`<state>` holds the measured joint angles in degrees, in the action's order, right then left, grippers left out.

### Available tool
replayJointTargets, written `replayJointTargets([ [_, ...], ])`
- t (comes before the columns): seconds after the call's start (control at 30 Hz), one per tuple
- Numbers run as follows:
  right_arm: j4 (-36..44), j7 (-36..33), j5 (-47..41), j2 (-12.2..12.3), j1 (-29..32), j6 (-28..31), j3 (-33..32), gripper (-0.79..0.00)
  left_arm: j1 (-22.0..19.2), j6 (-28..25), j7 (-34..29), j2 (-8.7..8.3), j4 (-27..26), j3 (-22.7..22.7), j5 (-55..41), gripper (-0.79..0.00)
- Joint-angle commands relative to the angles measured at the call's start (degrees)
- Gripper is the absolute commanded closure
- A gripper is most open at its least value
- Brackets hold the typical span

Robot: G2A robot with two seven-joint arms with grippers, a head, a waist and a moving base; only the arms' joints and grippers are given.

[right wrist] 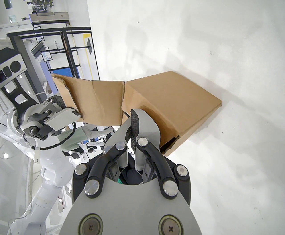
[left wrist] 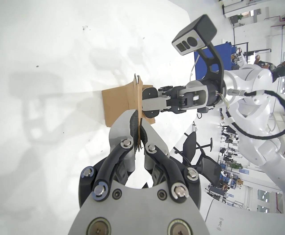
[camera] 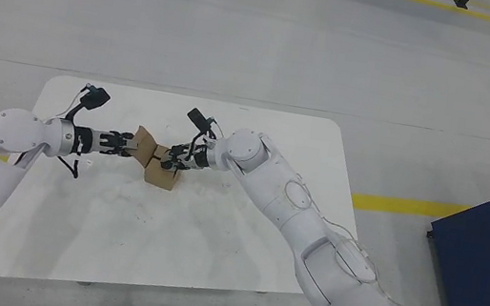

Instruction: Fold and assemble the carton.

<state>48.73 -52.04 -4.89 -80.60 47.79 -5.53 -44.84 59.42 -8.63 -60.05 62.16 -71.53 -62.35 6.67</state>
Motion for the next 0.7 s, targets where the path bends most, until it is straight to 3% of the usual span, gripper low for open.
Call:
replayJointTargets([
  [0.0,0.65,1.47,0.24,0.04,0.77,0.03,-0.09,0.0,0.18,0.0,-0.01,-0.1,-0.27,-0.21,-0.1,-0.785],
  [0.17,1.78,2.24,0.91,0.23,1.42,-0.83,-0.5,0.0,0.66,-0.76,0.66,-0.33,-0.89,-0.85,-0.32,-0.785],
  [0.3,2.34,2.52,1.32,0.34,1.78,-1.18,-0.75,0.0,1.02,-1.12,0.75,-0.54,-0.95,-1.4,-0.61,-0.723],
  [0.4,2.7,2.54,1.56,0.39,1.99,-1.4,-0.88,0.0,1.01,-1.43,1.37,-0.66,-0.21,-2.0,-1.14,-0.545],
  [0.43,2.8,2.53,1.61,0.41,2.05,-1.45,-0.93,0.0,1.03,-1.67,1.49,-0.68,0.07,-2.12,-1.45,-0.391],
  [0.67,3.29,2.59,1.91,0.49,2.4,-1.48,-1.29,0.0,-0.11,-3.27,1.2,-0.24,3.18,-1.19,-4.59,-0.077],
])
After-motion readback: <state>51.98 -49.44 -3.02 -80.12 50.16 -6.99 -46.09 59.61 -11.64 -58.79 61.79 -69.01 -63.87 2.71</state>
